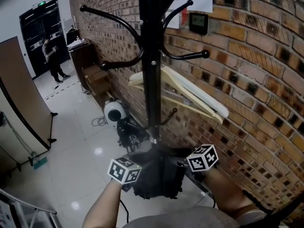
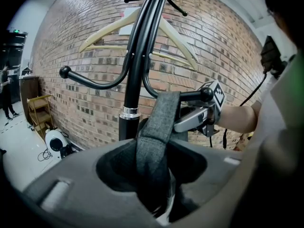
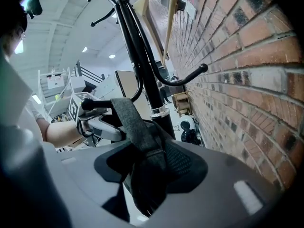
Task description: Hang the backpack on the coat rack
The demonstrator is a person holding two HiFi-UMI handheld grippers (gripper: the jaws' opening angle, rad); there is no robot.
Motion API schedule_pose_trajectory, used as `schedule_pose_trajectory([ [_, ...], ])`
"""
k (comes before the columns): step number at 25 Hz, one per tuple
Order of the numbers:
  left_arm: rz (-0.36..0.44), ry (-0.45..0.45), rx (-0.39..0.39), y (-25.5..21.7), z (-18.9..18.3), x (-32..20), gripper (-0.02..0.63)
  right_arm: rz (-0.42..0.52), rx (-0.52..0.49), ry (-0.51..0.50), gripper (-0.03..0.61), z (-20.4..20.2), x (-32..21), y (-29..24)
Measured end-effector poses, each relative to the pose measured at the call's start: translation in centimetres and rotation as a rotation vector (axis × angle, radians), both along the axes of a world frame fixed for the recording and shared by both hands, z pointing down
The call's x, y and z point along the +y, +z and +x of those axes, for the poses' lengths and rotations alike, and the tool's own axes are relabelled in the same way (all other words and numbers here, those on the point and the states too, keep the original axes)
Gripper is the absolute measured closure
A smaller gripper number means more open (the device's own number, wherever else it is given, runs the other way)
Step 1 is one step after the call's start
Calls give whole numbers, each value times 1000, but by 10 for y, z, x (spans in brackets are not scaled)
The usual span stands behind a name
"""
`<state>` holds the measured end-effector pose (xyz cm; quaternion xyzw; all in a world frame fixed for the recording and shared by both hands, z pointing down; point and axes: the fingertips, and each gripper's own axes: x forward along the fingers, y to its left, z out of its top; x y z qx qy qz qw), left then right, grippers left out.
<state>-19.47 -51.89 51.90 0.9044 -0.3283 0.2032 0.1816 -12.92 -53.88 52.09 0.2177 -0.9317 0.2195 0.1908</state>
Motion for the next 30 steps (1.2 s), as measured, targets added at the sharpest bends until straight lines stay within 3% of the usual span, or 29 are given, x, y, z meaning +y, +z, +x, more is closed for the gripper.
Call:
schedule_pose_trajectory([
  [8, 42, -44, -51, 2, -1, -1, 408, 27, -38, 30, 351, 3, 0, -3],
  [11, 58, -81, -58, 1, -3, 1, 324, 31, -65, 48, 279, 11, 4, -11],
  [15, 76, -113, -34, -13, -9, 16, 281, 102, -63, 98, 241, 32, 13, -25],
  [20, 96, -149, 47, -41, -4, 53, 282, 83, -125, 41, 258, 38, 60, -48],
  [22, 87, -152, 77, -49, 7, 74, 285, 54, -165, 17, 373, 37, 88, -58],
  [24, 70, -177, 50, -50, 17, 99, 336, 35, -198, -10, 454, 40, 121, -66],
  [27, 55, -228, 7, -48, 34, 146, 505, 46, -215, -28, 553, 50, 177, -71],
  [30, 71, -203, 26, -53, 65, 200, 609, 63, -243, -53, 577, 61, 239, -76],
])
